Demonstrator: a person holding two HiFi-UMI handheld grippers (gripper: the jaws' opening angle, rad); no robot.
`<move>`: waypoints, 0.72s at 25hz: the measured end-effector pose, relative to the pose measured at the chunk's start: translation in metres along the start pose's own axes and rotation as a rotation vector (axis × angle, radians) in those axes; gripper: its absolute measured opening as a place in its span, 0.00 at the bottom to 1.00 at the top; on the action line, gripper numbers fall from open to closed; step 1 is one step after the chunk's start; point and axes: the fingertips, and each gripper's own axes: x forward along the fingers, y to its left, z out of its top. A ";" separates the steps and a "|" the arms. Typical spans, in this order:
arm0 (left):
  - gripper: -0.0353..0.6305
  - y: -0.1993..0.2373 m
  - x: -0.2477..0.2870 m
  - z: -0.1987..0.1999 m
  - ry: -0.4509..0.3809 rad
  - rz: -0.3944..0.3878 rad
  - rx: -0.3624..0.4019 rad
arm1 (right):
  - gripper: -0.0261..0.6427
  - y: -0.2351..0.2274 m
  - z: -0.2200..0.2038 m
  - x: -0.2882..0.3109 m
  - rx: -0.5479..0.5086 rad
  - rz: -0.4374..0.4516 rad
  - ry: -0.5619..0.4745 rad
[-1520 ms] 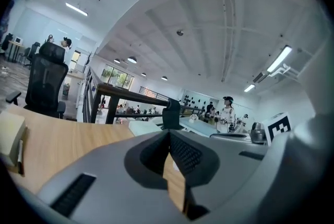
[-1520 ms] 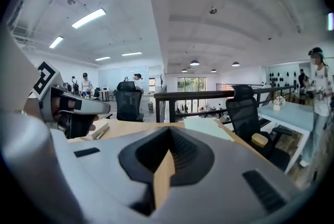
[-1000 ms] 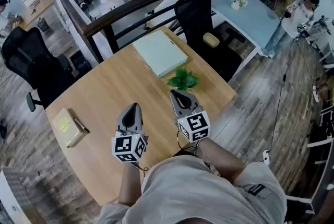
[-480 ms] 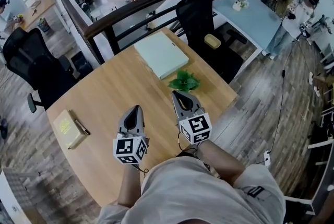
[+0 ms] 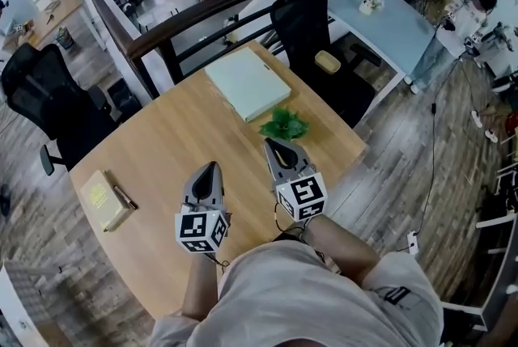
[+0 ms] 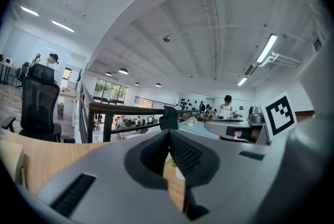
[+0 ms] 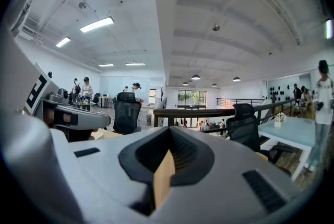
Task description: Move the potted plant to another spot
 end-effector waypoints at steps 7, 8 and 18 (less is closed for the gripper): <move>0.07 -0.004 0.001 -0.004 0.013 -0.008 0.000 | 0.04 0.002 0.003 -0.003 -0.014 0.008 -0.010; 0.07 -0.004 0.001 -0.004 0.014 -0.009 0.002 | 0.04 0.001 0.003 -0.003 -0.014 0.009 -0.012; 0.07 -0.006 0.007 -0.004 0.021 -0.016 0.006 | 0.04 -0.003 0.003 0.000 -0.006 0.016 -0.013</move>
